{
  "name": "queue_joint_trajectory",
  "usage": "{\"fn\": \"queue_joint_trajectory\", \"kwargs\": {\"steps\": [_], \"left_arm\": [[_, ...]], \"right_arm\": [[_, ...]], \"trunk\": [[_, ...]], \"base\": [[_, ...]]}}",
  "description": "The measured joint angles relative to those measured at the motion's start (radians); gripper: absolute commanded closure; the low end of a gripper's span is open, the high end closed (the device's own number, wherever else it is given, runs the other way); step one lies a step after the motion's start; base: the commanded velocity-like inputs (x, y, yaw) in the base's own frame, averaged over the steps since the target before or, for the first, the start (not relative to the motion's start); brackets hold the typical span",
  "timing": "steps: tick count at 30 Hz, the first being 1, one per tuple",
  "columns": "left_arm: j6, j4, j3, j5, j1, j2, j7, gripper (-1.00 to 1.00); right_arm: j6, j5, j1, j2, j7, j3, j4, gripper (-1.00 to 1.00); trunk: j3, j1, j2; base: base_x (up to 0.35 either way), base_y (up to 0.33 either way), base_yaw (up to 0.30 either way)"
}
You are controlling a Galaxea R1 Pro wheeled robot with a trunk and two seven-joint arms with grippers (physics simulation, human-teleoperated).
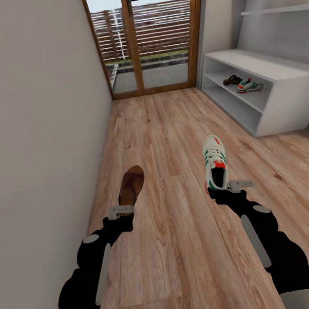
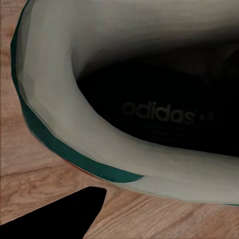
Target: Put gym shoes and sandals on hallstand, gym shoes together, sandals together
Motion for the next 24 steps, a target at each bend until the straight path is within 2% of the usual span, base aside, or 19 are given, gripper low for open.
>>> {"fn": "queue_joint_trajectory", "kwargs": {"steps": [24], "left_arm": [[0.0, 0.0, 0.0, 0.001, 0.0, 0.0, 0.0, 1.0]], "right_arm": [[0.0, 0.0, 0.0, 0.0, 0.0, 0.0, 0.0, 1.0]], "trunk": [[0.0, 0.0, 0.0]], "base": [[0.334, 0.0, 0.0]]}}
